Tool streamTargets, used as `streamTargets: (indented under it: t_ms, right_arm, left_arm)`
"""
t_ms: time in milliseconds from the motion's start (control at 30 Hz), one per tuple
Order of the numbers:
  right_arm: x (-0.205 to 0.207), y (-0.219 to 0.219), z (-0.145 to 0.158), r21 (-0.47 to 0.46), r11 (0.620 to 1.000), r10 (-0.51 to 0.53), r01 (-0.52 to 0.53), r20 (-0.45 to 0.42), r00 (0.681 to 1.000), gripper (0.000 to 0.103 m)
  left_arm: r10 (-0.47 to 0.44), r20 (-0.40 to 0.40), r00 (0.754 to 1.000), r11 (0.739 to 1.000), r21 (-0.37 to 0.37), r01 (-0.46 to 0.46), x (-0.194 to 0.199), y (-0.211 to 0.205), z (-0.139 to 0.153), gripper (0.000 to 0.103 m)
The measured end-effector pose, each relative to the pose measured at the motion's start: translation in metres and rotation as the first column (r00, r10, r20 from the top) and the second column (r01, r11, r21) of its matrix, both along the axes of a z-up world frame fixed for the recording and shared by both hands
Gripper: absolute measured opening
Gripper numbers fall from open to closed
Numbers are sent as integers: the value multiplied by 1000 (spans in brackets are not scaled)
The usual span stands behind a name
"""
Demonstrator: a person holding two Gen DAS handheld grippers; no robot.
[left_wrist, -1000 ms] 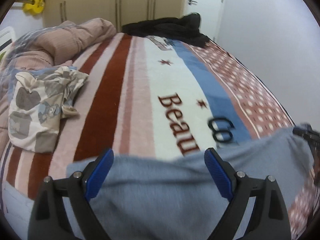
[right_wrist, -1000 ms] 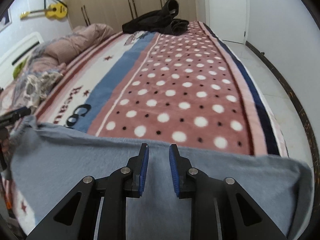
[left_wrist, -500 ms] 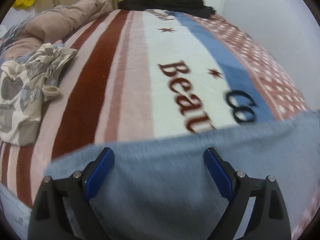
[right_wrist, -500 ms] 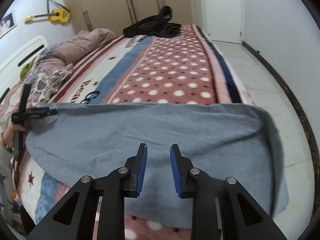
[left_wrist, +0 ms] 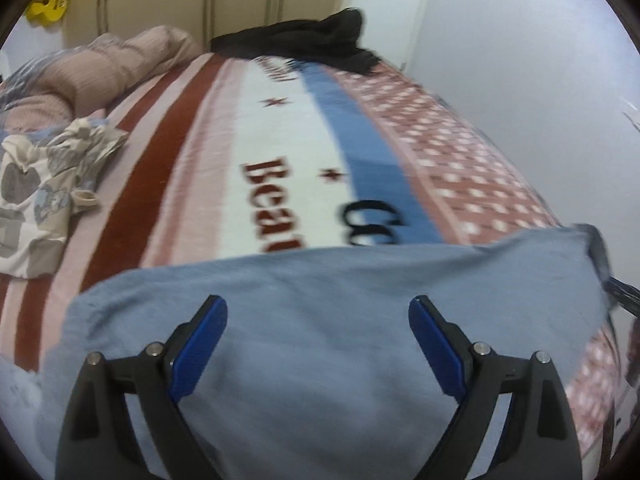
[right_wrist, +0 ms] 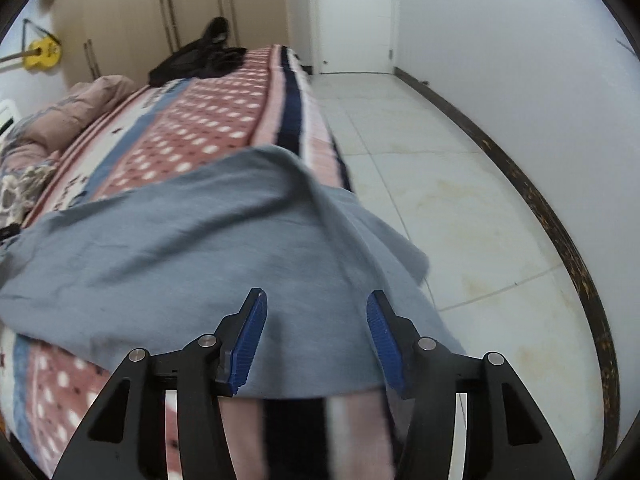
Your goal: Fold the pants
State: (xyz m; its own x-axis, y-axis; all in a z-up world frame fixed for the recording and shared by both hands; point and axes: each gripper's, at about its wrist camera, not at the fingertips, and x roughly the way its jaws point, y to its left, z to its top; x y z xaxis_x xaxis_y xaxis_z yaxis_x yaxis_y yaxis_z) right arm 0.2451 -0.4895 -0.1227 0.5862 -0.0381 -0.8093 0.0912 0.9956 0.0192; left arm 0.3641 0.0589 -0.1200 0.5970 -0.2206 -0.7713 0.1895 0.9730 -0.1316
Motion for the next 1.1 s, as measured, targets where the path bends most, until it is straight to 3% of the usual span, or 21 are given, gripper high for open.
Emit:
streamTargets:
  t_ms: [200,300,400,533,567,600,733,867,1100]
  right_arm:
    - [-11,-35,-7,-5,999,-47,47,17,999,51]
    - [-15,-56,-10,27,998,-63,62,36,997,60]
    - [-19,-74,-20,124,992,-21,19,13,1000,75]
    - [-29,-77,-32,171,983,57,-64,47,997,75]
    - [-30,-78,-33,176,982,58,-68,62,996,74]
    - [-31,-79,-33,188,980,58,-72,79,995,62]
    - [-29,-72,-36,162,983,78,-91,84,993,6]
    - [-16,-66,-25,-49,998,46,-42,94,995,3]
    - [33,-96,-3,-90,996,-1,11,114,994,3]
  left_arm:
    - [-61,8,998,997,43,61,-29,-36,5,91]
    - [-71,3,997,997,40,71,-39,-43,2,91]
    - [-63,3,998,998,32,62,-46,-47,-1,91]
    - [-66,30,997,997,46,64,-53,-54,-2,91]
    - [-62,36,997,997,50,60,-54,-56,-2,91]
    - [-60,37,998,997,50,58,-55,-57,-2,91]
    - [-52,36,998,998,42,50,-55,-63,-1,91]
    - [-42,41,998,998,44,41,-56,-66,0,91]
    - [-16,41,999,998,58,13,-46,-70,-3,91]
